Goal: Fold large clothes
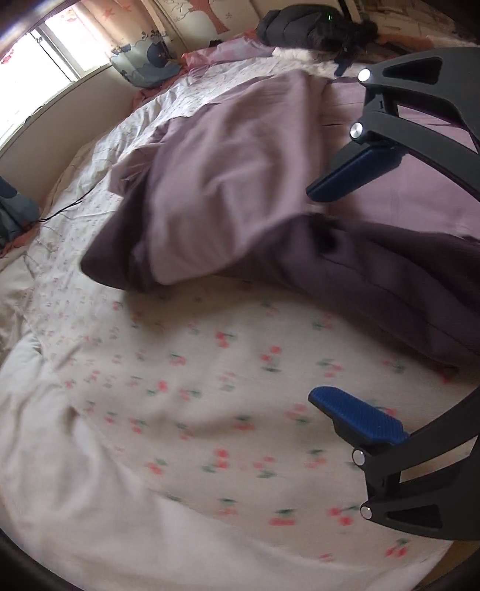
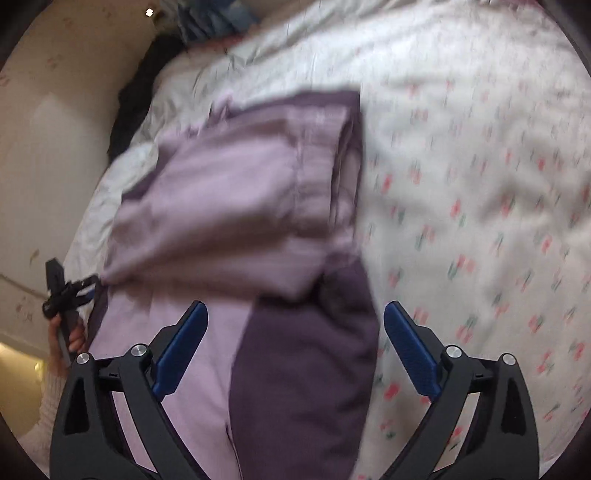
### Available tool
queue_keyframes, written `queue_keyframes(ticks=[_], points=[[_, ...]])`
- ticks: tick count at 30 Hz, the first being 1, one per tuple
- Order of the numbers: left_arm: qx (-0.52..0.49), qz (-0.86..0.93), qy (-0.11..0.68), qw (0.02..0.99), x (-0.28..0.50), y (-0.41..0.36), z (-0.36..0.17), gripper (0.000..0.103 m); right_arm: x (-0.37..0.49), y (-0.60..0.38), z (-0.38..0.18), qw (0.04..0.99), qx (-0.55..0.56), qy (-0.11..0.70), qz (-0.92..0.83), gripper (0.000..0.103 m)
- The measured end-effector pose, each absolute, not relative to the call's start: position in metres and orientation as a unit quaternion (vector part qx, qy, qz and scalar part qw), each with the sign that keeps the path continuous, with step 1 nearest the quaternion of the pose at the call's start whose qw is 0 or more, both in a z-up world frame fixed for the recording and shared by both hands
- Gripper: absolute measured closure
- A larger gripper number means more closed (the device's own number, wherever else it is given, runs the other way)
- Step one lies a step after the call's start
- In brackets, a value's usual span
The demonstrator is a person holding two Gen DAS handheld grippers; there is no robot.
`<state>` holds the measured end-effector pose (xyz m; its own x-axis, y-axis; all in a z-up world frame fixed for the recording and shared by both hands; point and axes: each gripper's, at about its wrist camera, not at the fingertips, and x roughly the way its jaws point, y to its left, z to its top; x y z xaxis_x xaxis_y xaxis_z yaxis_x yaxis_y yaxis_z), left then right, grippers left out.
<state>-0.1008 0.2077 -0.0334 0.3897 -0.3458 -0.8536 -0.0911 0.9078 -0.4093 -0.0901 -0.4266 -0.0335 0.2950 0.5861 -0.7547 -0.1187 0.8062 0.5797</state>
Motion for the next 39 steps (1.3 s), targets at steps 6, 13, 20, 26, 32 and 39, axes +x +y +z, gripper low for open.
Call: queue_keyframes(ticks=[6,13,20,26,32,39], points=[[-0.234,-0.208,0.578,0.754,-0.184,0.231,-0.05,0.007,-0.177,-0.465,-0.065,0.693,0.351,0.541,0.321,0.01],[-0.334,-0.257,0.609,0.672,-0.285,0.272,-0.095,0.007,-0.262,-0.486,-0.093,0.632,0.39,0.571,0.35,0.007],[-0.388,-0.327,0.584,0.633,-0.322,0.255,-0.111,0.007,-0.293,-0.457,-0.11,0.569,0.441,0.548,0.427,0.007],[-0.339,-0.345,0.597,0.64,-0.325,0.224,-0.101,0.007,-0.3,-0.431,-0.116,0.587,0.429,0.539,0.426,0.009],[-0.257,-0.306,0.573,0.716,-0.335,0.208,-0.066,0.033,-0.319,-0.427,-0.102,0.626,0.421,0.5,0.425,0.062],[-0.177,-0.289,0.547,0.766,-0.347,0.194,-0.039,0.057,-0.324,-0.416,-0.094,0.617,0.419,0.508,0.431,0.061]])
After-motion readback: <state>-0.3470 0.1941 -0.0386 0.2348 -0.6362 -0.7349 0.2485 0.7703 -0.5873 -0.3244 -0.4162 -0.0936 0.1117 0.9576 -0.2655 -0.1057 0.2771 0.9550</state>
